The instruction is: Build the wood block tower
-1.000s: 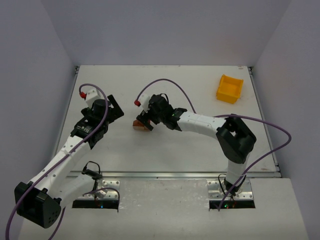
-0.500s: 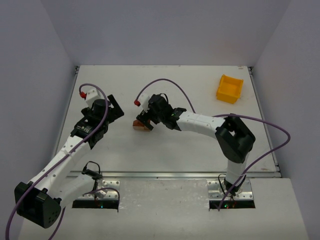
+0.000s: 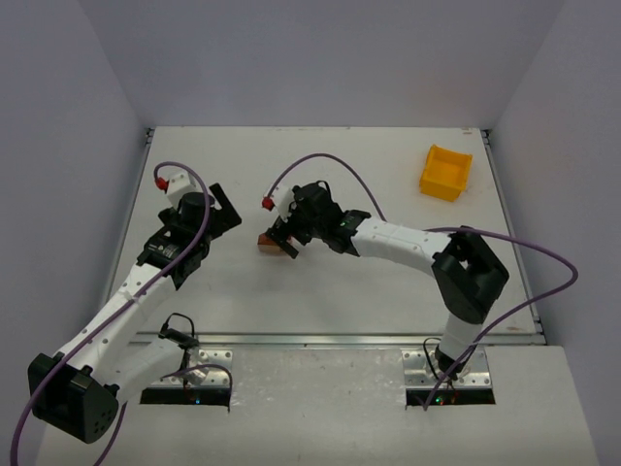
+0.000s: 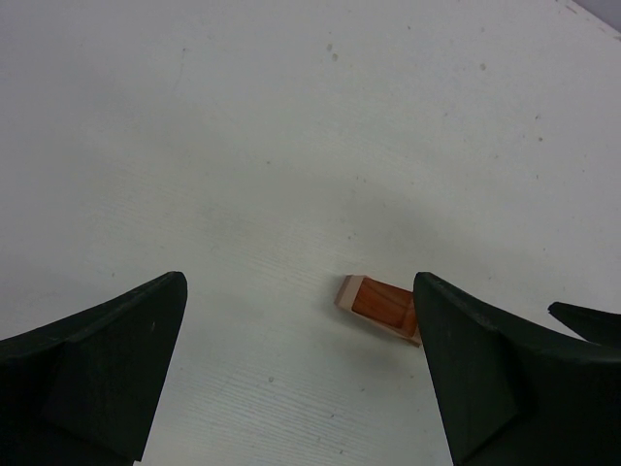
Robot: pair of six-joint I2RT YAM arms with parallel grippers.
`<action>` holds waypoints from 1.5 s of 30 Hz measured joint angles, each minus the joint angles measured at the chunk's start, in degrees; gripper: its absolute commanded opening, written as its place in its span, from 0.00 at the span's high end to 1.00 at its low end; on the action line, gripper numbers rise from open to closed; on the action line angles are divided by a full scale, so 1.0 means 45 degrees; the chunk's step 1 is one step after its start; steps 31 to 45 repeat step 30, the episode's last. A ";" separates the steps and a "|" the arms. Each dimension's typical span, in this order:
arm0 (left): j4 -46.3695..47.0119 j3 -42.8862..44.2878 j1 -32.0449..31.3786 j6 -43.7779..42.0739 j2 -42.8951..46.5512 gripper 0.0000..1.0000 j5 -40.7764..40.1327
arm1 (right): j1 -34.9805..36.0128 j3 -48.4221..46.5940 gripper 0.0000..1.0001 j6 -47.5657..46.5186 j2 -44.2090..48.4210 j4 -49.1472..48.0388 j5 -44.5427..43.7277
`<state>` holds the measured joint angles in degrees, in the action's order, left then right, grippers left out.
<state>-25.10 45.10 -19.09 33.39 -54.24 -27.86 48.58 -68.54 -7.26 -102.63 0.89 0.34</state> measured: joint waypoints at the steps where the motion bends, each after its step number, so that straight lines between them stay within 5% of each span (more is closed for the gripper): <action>1: 0.0008 0.0000 0.0000 -0.0011 0.0005 0.00 0.0000 | 0.0000 0.0148 0.01 0.0035 0.0243 0.0005 -0.0008; 11: 0.0014 -0.0005 0.0000 -0.0024 0.0458 0.00 0.0010 | -0.0165 0.3378 0.01 0.1921 0.5193 -0.0026 -0.2575; 24: -0.0100 -0.0034 0.0000 0.0196 0.0814 0.00 -0.0165 | -0.1271 0.7836 0.01 0.6199 1.1561 0.3246 -0.6537; 45: -0.0181 -0.0034 0.0000 0.0319 0.0860 0.00 -0.0204 | -0.1268 0.7896 0.01 0.7043 1.2130 0.3838 -0.7005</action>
